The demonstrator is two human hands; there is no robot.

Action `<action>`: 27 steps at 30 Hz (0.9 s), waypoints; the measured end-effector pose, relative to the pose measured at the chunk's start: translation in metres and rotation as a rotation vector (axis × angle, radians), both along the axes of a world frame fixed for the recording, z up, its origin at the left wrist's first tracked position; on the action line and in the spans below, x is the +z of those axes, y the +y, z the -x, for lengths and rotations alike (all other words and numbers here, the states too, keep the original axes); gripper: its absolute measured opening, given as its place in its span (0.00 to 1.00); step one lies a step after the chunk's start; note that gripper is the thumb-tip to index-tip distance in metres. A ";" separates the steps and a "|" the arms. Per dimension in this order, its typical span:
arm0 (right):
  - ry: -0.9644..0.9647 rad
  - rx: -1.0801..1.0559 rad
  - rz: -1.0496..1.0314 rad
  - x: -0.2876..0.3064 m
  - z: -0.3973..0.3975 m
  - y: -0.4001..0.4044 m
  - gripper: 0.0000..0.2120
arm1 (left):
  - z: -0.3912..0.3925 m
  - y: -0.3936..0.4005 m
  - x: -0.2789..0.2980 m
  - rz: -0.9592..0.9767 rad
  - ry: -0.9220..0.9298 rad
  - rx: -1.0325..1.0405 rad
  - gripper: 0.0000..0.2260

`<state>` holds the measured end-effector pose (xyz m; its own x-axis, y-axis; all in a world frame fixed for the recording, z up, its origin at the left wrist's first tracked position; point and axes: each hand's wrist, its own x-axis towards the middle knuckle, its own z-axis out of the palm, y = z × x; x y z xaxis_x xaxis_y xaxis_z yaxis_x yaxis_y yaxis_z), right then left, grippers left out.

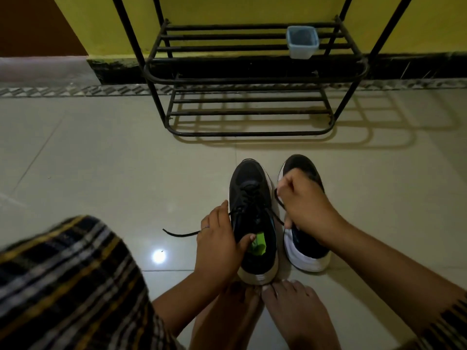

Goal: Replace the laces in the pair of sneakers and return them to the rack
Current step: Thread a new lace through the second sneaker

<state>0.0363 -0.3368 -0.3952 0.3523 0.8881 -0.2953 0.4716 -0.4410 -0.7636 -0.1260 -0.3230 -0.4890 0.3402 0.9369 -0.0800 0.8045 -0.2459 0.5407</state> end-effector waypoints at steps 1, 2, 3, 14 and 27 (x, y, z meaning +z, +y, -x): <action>-0.027 0.074 0.091 -0.003 0.000 -0.002 0.08 | 0.001 0.000 -0.001 0.001 -0.027 -0.001 0.37; 0.015 0.134 0.182 -0.004 0.000 -0.004 0.08 | 0.002 -0.001 -0.002 0.002 -0.062 0.001 0.36; 0.093 0.178 0.258 -0.004 0.000 -0.006 0.08 | 0.003 -0.002 -0.003 0.001 -0.093 0.006 0.35; 0.274 0.017 -0.252 0.026 -0.014 -0.001 0.08 | 0.005 -0.004 -0.009 0.050 -0.178 0.061 0.13; -0.332 0.130 -0.160 -0.021 -0.016 -0.006 0.11 | -0.002 0.007 -0.010 0.366 -0.205 0.018 0.34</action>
